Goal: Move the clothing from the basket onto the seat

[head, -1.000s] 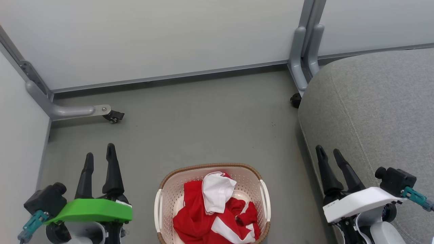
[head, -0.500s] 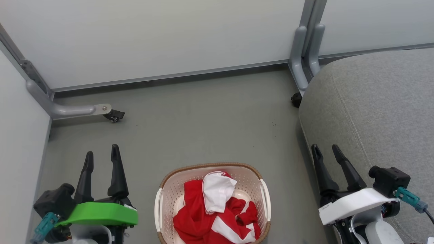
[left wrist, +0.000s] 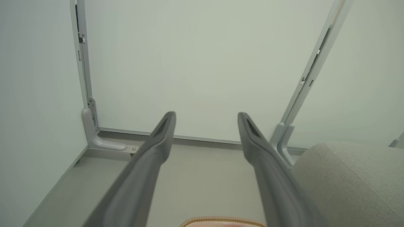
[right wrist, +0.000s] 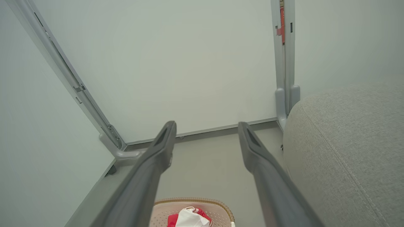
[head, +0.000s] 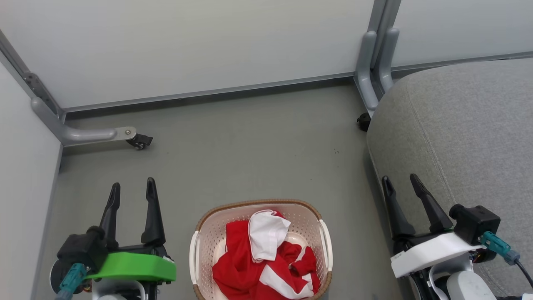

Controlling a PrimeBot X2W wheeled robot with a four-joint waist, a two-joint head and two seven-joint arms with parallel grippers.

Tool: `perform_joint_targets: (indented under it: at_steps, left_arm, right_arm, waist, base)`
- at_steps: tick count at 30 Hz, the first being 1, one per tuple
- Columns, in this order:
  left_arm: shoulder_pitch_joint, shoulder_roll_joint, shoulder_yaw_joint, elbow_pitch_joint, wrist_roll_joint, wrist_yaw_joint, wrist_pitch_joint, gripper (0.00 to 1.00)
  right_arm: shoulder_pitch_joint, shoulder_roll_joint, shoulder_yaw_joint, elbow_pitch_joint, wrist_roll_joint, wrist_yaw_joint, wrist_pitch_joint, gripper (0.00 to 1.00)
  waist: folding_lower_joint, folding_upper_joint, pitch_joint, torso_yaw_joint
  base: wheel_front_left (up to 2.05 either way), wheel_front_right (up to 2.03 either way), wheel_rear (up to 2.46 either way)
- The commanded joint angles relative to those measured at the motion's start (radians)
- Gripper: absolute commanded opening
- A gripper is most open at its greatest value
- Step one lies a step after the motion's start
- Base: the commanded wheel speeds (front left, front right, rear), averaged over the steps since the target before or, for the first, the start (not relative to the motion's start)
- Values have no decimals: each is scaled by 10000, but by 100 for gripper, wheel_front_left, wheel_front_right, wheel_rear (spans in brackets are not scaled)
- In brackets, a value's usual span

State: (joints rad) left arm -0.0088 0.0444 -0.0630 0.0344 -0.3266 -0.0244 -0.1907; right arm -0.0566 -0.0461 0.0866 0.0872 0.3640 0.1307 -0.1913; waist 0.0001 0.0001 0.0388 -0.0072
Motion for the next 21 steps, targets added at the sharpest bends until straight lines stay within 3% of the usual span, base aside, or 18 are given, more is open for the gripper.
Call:
perform_joint_targets:
  at_steps: [1, 21]
  left_arm:
    - [86, 79, -16, -117, 292, -18, -89, 100]
    - [155, 86, -239, -225, 1816, 131, -500, 100]
  right_arm:
    - [-41, -46, -15, -105, -272, 0, -93, 100]
    - [-158, -61, 264, -304, -1826, 0, -500, 100]
  waist:
    - [-1, -1, 16, -9]
    - [-1, -1, 169, -58]
  base:
    - [0, 0, 0]
    - [0, 0, 0]
